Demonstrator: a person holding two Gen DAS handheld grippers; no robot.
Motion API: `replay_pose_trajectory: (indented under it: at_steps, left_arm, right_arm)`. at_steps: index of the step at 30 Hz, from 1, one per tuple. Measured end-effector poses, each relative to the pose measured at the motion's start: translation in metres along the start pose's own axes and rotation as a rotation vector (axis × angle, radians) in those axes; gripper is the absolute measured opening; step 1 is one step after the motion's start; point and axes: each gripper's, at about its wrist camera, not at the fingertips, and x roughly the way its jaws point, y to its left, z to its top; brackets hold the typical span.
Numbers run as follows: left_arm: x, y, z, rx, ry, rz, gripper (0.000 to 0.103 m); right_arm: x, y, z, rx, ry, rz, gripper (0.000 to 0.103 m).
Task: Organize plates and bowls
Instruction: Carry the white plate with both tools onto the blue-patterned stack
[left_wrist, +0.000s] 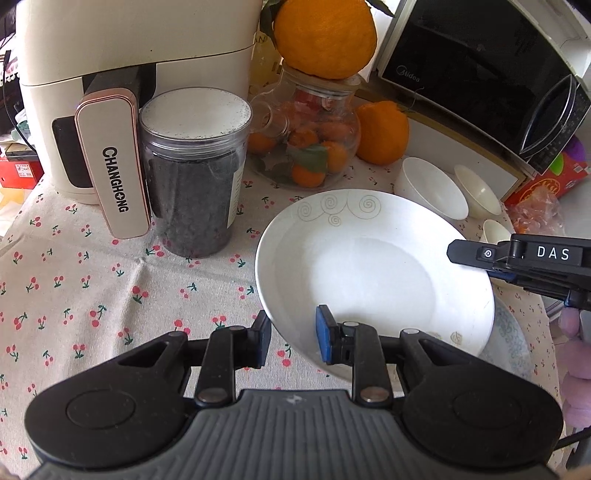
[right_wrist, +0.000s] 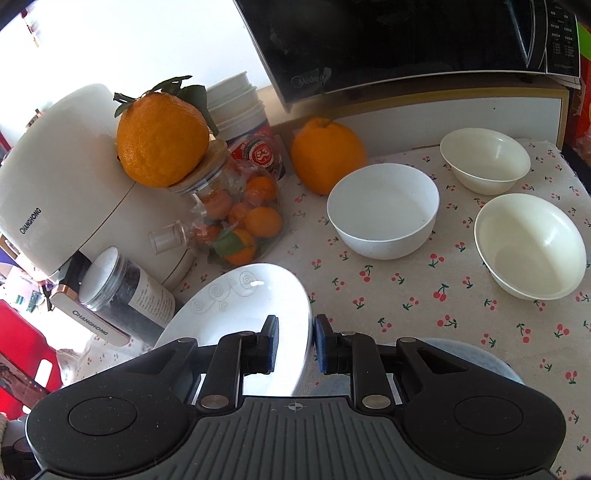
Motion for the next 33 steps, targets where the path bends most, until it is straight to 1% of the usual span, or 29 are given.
replay_pose_trajectory:
  at_steps: [6,17,26,33]
  left_arm:
    - [-0.010,-0.008,-0.003,0.039,-0.012,-0.014,0.023]
    - [-0.017,-0.034,-0.011,0.090,-0.016,-0.058,0.023]
    - [-0.011,-0.062,-0.020,0.150,0.003,-0.078,0.023]
    - [-0.005,-0.075,-0.025,0.188,0.014,-0.082,0.023]
  right_arm:
    - [-0.018,-0.005,-0.005,0.013,0.007,0.005,0.021]
    - [-0.057,-0.029,-0.018,0.043,-0.003,0.013,0.021]
    - [-0.075,-0.059,-0.032,0.078,0.008,-0.014,0.021]
    - [-0.084,-0.076,-0.041,0.097,0.018,-0.026,0.021]
